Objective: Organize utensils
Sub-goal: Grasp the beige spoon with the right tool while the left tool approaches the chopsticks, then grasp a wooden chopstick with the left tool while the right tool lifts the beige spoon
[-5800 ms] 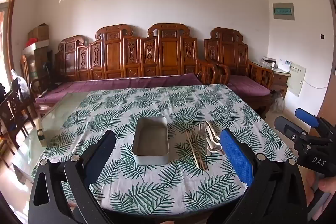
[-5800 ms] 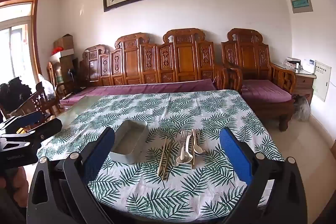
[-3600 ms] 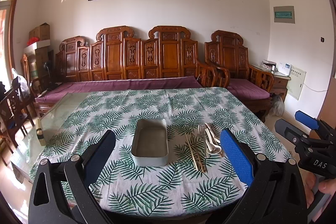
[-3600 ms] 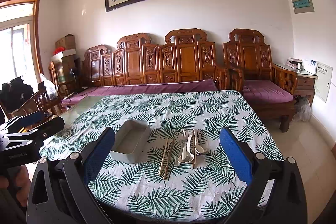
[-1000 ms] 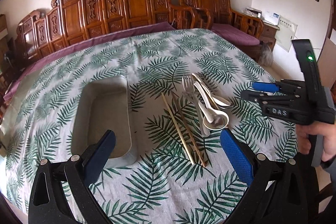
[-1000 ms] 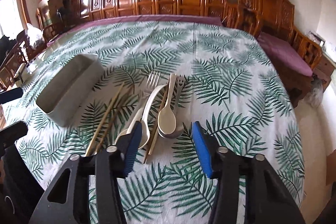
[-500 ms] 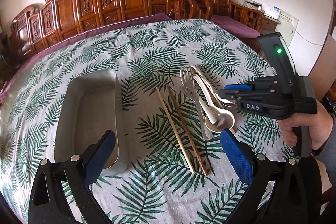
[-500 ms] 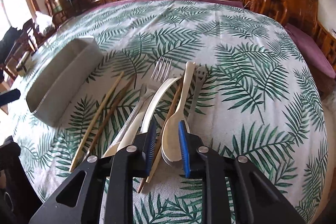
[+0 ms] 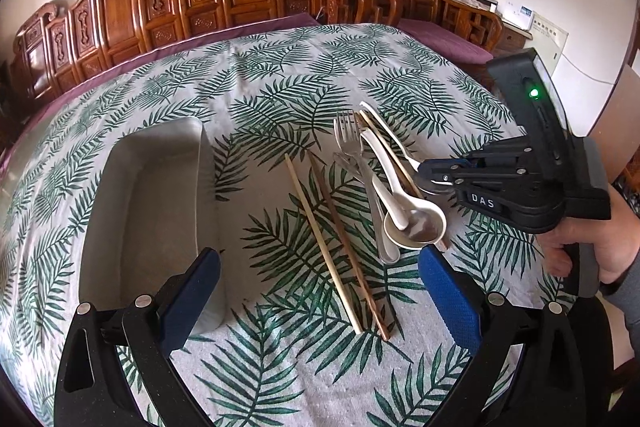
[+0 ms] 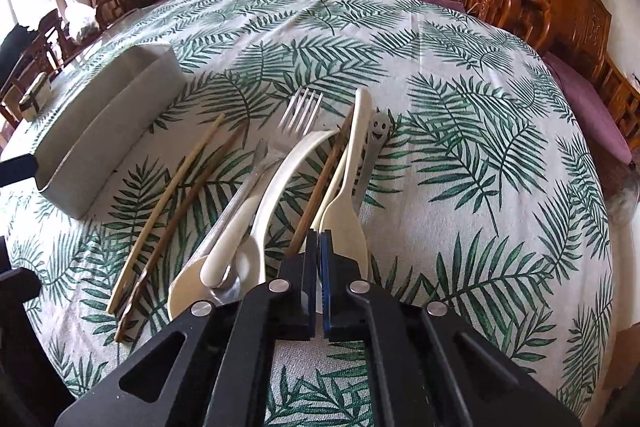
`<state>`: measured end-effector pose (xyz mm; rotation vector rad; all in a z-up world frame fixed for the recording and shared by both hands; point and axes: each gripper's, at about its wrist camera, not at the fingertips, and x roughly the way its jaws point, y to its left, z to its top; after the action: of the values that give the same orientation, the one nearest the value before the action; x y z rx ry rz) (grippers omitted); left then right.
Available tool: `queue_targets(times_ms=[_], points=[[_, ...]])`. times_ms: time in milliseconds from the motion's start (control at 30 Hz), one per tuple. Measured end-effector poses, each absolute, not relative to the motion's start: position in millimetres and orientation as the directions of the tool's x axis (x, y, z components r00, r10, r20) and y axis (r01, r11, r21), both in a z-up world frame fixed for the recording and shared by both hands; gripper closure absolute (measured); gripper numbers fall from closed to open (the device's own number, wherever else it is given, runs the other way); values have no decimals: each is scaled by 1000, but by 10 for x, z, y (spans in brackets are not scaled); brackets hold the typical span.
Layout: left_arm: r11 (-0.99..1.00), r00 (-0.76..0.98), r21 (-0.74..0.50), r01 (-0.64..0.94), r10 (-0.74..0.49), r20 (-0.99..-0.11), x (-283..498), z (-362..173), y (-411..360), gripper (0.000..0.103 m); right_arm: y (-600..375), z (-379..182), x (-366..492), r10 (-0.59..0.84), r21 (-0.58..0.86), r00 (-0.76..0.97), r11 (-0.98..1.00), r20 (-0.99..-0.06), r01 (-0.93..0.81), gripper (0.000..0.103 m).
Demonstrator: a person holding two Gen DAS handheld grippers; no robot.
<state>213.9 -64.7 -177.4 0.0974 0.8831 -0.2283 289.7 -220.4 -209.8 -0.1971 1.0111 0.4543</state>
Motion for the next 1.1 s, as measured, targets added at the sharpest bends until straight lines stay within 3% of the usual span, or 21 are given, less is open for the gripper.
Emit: queue_targets(times_ms=[67, 167, 633, 867, 1100], points=[[971, 609, -8, 238, -156, -778, 2172, -1794, -660, 7, -2221, -2072, 2874, 280, 53, 448, 889, -849, -455, 101], [971, 590, -23, 236, -162, -791, 2239, -1861, -669, 17, -2252, -2021, 2818, 286, 59, 454, 890, -844, -451, 101], [973, 486, -52, 225, -159, -859, 2720, -2159, -769, 81, -2366, -1847, 2529, 303, 63, 482, 890, -822, -451, 101], [976, 444, -44, 213, -137, -885, 2810, -2311, -799, 83, -2422, -1822, 2538, 298, 62, 488, 895, -821, -441, 101], [981, 424, -42, 189, -120, -898, 2879, -2405, -786, 92, -2394, -1785, 2537, 301, 60, 492, 892, -817, -447, 101]])
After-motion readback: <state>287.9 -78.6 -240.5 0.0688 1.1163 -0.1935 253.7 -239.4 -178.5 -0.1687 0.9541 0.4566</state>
